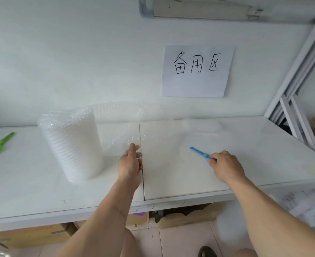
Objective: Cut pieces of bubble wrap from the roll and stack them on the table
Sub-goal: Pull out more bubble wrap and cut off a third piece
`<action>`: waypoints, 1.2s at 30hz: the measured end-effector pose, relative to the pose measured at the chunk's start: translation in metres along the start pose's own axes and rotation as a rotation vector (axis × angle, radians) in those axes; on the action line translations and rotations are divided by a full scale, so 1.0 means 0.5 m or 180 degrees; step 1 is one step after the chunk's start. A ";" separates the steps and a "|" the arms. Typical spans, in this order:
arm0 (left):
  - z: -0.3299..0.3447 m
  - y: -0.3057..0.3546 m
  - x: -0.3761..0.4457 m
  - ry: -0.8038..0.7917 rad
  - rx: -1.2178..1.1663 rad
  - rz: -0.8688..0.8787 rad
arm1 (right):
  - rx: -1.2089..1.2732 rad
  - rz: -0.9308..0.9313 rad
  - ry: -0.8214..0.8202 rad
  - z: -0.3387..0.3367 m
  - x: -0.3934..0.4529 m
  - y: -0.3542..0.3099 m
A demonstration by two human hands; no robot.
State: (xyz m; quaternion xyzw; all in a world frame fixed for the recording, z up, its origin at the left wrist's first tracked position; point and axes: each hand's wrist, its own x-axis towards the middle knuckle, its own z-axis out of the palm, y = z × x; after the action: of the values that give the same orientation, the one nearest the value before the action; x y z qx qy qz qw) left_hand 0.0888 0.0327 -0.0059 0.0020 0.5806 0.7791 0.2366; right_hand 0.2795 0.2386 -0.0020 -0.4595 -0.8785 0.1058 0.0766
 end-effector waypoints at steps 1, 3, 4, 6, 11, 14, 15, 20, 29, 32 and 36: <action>-0.001 0.000 0.001 0.0010 -0.0015 -0.0019 | 0.0114 -0.0041 -0.0061 -0.001 0.000 -0.001; -0.003 0.002 0.004 0.0025 -0.0041 -0.0057 | 0.0293 -0.0089 -0.0166 -0.005 0.000 -0.004; -0.004 0.002 0.005 0.0027 -0.0060 -0.0073 | 0.0381 -0.0087 -0.0197 -0.007 -0.001 -0.005; -0.004 0.000 0.010 0.0028 -0.0086 -0.0102 | 0.0547 -0.0075 -0.0251 -0.011 -0.003 -0.006; -0.005 -0.006 0.017 0.0029 -0.0080 -0.0111 | 0.0330 -0.0037 -0.0435 -0.014 -0.008 -0.020; -0.004 -0.006 0.019 0.0025 -0.0062 -0.0119 | 0.0330 -0.0027 -0.0562 -0.015 -0.009 -0.032; -0.003 -0.005 0.019 0.0029 -0.0066 -0.0130 | 0.0482 -0.0014 -0.0580 -0.013 -0.011 -0.037; 0.000 0.000 0.020 0.0051 -0.0104 -0.0183 | 0.2212 0.0229 -0.0819 0.011 -0.031 -0.072; 0.000 0.001 0.019 0.0055 -0.0188 -0.0223 | 0.3631 0.0518 -0.1045 0.018 -0.068 -0.106; 0.001 0.002 0.018 -0.0007 -0.0228 -0.0236 | 0.3980 0.0487 -0.1203 0.020 -0.087 -0.119; 0.001 0.005 0.014 -0.0172 -0.0299 -0.0246 | 0.4239 0.0389 -0.1527 0.017 -0.112 -0.148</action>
State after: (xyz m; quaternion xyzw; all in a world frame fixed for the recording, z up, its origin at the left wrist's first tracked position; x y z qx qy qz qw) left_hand 0.0820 0.0350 -0.0056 -0.0105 0.5364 0.7954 0.2819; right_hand 0.2506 0.1505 0.0065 -0.3275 -0.5924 0.7227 0.1395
